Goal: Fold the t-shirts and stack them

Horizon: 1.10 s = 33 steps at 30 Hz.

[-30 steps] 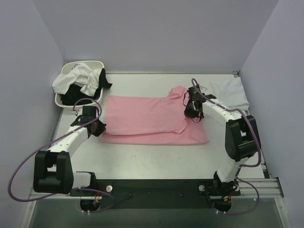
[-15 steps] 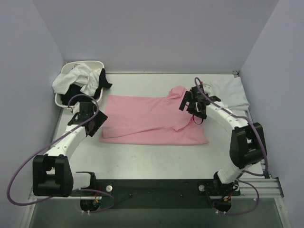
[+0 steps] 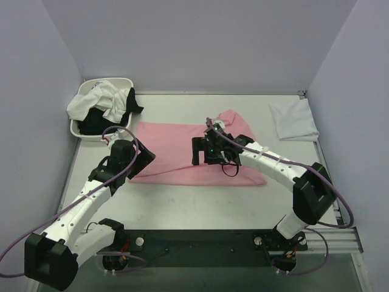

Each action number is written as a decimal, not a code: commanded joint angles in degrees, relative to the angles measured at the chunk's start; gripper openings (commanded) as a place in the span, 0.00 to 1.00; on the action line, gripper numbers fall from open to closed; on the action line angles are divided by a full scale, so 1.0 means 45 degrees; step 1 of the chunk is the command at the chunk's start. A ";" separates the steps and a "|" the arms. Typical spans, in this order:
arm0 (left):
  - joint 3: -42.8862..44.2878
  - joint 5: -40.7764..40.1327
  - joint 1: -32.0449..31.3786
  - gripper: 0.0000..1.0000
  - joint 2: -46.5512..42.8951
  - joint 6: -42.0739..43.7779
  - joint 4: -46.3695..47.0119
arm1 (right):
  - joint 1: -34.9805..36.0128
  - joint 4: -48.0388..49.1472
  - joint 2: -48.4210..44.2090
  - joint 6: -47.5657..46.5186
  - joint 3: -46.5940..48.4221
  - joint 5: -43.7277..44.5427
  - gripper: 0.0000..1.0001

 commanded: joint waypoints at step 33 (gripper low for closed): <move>-0.1655 0.1306 -0.0279 0.88 0.3714 0.0070 0.5115 | 0.2214 0.2952 0.3042 0.1640 -0.1643 -0.1226 1.00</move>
